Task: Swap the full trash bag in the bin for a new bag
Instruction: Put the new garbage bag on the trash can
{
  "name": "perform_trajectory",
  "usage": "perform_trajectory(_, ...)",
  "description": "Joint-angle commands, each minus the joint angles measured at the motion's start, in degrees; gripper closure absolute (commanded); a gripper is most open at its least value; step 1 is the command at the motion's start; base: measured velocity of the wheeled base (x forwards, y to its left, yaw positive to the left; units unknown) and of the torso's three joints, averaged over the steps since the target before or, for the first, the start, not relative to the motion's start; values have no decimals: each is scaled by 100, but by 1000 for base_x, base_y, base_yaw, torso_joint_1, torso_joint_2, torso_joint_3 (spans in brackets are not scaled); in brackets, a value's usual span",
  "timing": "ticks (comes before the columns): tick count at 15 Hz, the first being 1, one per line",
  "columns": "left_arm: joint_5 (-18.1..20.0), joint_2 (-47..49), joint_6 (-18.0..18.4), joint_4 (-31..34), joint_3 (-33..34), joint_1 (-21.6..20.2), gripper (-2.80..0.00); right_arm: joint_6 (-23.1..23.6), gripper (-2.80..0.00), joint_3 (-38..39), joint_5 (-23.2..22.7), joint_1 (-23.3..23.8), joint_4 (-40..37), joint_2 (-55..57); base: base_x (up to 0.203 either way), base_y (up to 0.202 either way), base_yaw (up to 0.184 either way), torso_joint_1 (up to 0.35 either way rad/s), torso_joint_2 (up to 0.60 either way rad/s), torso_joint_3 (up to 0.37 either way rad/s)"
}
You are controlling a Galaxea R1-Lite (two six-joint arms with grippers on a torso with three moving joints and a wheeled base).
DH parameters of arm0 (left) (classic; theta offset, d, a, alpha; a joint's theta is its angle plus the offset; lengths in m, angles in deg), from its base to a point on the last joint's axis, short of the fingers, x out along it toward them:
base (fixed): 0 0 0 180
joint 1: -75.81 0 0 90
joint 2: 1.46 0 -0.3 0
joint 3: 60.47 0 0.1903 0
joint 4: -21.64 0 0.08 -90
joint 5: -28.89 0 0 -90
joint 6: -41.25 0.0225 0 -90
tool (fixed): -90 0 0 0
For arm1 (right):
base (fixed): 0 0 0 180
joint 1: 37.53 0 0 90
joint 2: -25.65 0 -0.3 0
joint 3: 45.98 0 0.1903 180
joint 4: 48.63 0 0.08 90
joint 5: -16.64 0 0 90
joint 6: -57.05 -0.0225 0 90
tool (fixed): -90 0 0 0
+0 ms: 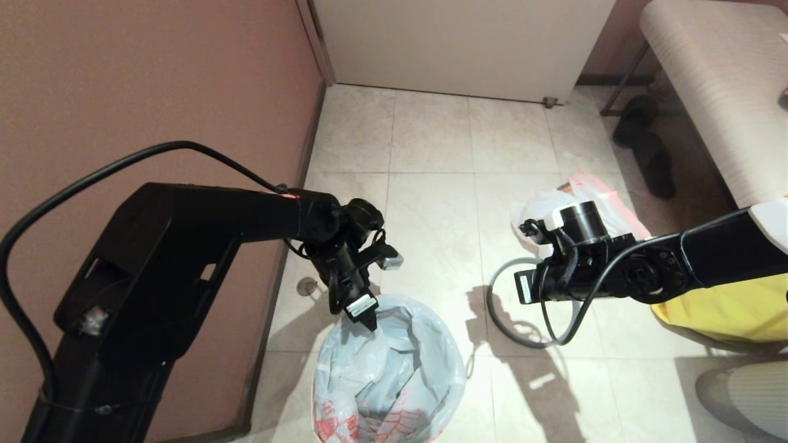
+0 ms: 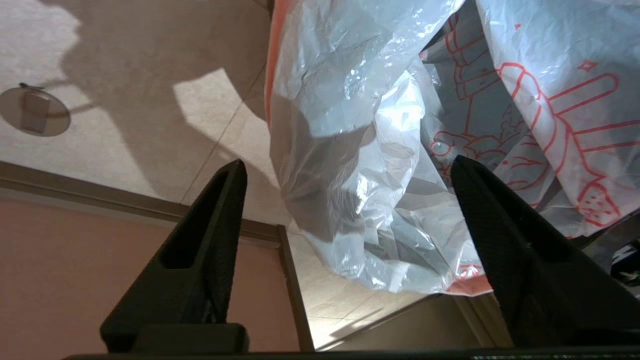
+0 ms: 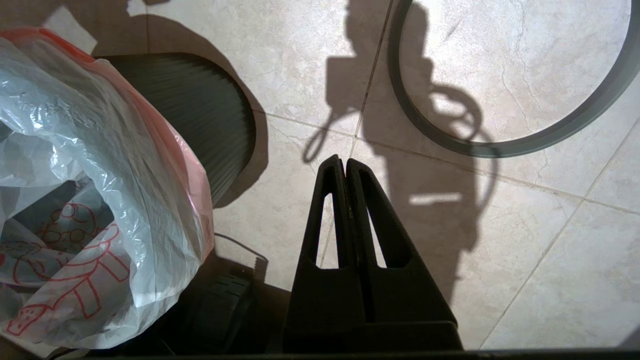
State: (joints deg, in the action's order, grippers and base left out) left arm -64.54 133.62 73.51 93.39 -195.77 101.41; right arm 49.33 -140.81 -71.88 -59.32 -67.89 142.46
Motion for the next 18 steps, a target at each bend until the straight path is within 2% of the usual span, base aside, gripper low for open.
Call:
perform_trajectory(1,-9,186,62,-5,5,-11,0,-8,0,26,-6,-18,2,-61,0,0,0,0,0,0)
perform_trajectory(10,-26,238,27,-119,-4,-2,0,-2,0,36,-7,-27,2,-177,0,0,0,0,0,0)
perform_trajectory(15,-44,-8,-39,-591,-4,-207,0,-1,0,36,2,-18,11,-168,0,0,0,0,0,0)
perform_trajectory(17,-212,-192,-171,-671,-26,-214,0,7,0,45,10,-18,64,-133,0,0,0,0,0,0)
perform_trajectory(18,-221,-235,-279,-911,-37,-254,0,7,0,49,10,-18,64,-133,0,0,0,0,0,0)
